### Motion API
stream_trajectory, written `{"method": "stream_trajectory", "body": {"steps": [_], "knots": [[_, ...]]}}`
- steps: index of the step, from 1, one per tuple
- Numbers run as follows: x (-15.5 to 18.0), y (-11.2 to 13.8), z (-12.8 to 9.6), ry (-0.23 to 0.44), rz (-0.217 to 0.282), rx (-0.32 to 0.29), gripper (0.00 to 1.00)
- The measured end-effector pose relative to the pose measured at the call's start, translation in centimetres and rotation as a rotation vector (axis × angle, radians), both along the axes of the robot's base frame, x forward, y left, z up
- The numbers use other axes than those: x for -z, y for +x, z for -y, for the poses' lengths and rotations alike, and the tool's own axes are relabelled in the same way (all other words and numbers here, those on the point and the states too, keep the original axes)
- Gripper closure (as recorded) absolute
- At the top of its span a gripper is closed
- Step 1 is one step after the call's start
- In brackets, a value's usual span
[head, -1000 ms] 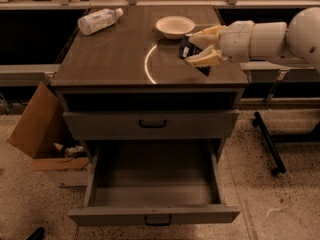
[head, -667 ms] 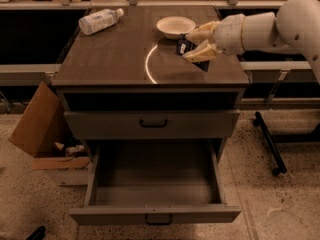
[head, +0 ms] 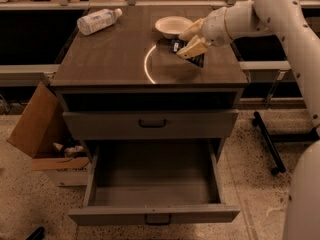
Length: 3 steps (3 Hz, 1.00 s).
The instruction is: Pick rxbar blueberry from middle drawer and place on counter
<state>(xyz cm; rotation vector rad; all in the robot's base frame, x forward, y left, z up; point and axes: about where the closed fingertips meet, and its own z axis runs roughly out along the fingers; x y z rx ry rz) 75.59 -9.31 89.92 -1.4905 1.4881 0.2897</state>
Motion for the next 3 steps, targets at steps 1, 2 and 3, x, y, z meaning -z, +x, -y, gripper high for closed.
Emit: {"method": "stream_trajectory", "body": {"steps": [1, 2, 3], "knots": [[0.7, 1.0, -0.5, -0.028, -0.038, -0.007, 0.34], [1.3, 1.6, -0.5, -0.035, -0.067, -0.006, 0.04], [1.5, 1.8, 0.7, -0.024, -0.076, 0.014, 0.0]]}}
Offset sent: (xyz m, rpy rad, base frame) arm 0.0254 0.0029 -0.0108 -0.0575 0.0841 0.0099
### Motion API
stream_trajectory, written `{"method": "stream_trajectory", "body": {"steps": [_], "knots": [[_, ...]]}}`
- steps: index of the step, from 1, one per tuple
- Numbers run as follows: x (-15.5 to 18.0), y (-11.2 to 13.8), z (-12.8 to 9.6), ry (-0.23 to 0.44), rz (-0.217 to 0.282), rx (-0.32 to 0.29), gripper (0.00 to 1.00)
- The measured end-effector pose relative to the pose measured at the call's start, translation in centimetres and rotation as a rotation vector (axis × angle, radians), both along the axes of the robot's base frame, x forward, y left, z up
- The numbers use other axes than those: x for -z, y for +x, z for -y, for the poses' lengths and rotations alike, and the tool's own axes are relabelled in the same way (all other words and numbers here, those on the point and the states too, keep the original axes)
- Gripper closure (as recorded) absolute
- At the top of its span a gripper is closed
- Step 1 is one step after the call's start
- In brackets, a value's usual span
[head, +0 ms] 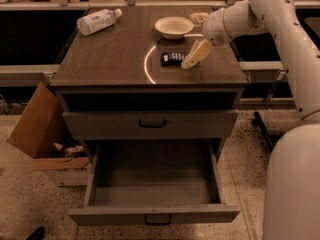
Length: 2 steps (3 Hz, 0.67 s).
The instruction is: Pick rxbar blueberry from middle drawer and place on counter
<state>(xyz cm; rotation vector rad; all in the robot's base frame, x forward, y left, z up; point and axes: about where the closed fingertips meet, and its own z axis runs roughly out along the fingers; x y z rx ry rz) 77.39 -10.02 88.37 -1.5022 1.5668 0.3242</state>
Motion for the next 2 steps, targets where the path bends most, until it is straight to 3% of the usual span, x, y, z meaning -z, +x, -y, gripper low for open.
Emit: {"method": "stream_trajectory", "body": {"steps": [1, 2], "knots": [[-0.1, -0.6, 2.5, 0.049, -0.003, 0.049, 0.0], [-0.3, -2.1, 7.5, 0.107, 0.013, 0.135, 0.0]]}}
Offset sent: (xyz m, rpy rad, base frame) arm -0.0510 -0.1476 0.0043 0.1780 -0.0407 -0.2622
